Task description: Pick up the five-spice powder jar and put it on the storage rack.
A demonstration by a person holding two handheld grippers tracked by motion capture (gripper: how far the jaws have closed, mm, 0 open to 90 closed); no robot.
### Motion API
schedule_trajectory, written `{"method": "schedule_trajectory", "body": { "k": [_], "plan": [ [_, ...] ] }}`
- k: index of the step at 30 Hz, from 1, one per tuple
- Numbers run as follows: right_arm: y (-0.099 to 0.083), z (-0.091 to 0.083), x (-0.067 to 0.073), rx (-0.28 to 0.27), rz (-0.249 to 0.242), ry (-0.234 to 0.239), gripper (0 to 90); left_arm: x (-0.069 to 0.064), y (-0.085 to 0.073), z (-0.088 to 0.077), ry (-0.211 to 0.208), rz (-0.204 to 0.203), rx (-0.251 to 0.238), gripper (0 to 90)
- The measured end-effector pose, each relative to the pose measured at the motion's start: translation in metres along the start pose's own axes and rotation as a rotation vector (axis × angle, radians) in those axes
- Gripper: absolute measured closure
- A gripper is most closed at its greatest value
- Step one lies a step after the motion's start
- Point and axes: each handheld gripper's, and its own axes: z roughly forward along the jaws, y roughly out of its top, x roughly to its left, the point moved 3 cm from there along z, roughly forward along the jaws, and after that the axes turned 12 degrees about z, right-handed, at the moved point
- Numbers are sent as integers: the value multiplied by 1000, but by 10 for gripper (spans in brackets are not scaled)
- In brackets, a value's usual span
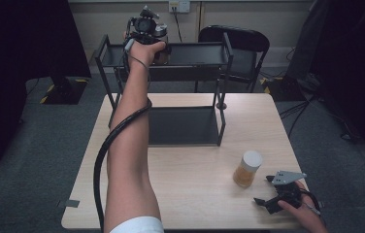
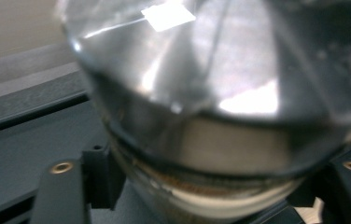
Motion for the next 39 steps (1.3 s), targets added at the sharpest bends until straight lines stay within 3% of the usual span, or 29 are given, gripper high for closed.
{"method": "schedule_trajectory", "body": {
  "k": [3, 5, 13, 23, 27, 39],
  "plan": [
    [0, 0, 0, 0, 0, 0, 0, -1, -5, -4, 11, -43, -23, 154],
    [0, 0, 0, 0, 0, 0, 0, -3, -8, -8, 21, -49, -29, 116],
    [0, 0, 1, -1, 3, -3, 0, -8, -22, -29, 17, -92, -66, 34],
    [-1, 0, 1, -1, 4, -4, 0, -23, -43, -53, -6, -57, -101, 13],
    [-1, 0, 1, -1, 5, -4, 0, -28, -55, -59, -28, -61, -113, 13],
    [-1, -1, 2, -2, 5, -8, 0, -45, -83, -56, -80, -33, -129, 23]
  ]
}}
